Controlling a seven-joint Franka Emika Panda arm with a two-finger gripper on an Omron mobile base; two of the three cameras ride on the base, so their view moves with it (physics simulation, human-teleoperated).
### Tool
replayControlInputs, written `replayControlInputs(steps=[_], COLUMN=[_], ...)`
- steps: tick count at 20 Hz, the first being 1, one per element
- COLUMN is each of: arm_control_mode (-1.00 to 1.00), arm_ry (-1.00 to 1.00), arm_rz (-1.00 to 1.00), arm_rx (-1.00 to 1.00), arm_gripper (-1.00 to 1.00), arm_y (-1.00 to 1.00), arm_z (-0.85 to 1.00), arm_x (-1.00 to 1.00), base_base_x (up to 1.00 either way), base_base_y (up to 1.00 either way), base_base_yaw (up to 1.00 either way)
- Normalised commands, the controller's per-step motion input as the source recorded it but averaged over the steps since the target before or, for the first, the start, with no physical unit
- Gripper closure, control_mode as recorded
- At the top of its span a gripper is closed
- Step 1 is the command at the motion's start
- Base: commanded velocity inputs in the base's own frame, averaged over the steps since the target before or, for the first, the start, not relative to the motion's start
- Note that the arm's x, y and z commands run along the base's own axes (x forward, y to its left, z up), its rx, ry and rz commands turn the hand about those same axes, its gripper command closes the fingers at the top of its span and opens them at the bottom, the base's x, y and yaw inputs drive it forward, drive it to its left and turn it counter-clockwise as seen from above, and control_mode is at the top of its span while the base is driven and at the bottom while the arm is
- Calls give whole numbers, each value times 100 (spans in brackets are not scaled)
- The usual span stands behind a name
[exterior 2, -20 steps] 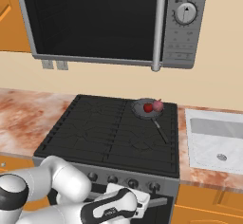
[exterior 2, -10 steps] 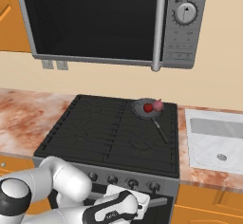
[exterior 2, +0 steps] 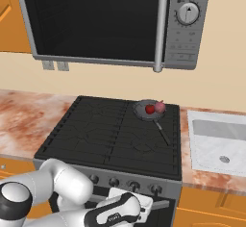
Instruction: Place the pan on the rear right burner on the stove. Then place the tomato and the onion in the pan and turn on the rear right burner.
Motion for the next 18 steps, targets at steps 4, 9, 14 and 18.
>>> replayControlInputs(steps=[4,9,14,18], arm_control_mode=[-100,-100,-100,-100], arm_ry=[0,-4,-6,-7], arm_rz=[0,0,-2,-2], arm_rx=[-1,-8,-30,-38], arm_gripper=[100,100,100,100], arm_y=[0,6,3,0], arm_z=[0,-1,-12,-9], arm_x=[0,0,0,0], base_base_x=[0,0,0,0], base_base_y=[0,0,0,0], base_base_yaw=[0,0,0,0])
